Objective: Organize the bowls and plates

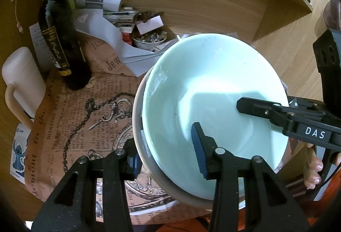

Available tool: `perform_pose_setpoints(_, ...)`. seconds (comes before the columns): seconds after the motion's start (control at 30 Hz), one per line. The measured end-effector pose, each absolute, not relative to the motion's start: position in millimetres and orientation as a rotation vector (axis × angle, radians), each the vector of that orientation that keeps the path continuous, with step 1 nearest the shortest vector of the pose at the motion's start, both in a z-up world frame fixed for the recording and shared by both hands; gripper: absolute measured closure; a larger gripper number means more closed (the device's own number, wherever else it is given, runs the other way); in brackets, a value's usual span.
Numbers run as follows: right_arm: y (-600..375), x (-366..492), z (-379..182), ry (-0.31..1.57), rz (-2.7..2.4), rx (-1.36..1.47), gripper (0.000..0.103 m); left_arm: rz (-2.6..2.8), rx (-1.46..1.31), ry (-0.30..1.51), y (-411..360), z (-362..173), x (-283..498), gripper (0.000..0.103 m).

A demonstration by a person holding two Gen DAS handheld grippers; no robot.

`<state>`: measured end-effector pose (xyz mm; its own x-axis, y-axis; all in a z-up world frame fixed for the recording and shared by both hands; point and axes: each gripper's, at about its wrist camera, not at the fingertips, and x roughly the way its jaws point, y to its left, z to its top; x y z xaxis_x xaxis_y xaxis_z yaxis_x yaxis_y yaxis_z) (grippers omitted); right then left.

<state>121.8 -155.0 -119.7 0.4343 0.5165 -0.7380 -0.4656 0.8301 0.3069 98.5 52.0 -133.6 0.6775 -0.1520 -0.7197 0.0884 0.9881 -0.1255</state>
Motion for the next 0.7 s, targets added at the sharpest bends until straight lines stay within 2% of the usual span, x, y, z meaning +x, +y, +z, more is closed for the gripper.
perform_pose_setpoints(0.7, -194, 108, -134, 0.982, 0.581, 0.099, 0.078, -0.175, -0.037, 0.848, 16, -139, 92, 0.061)
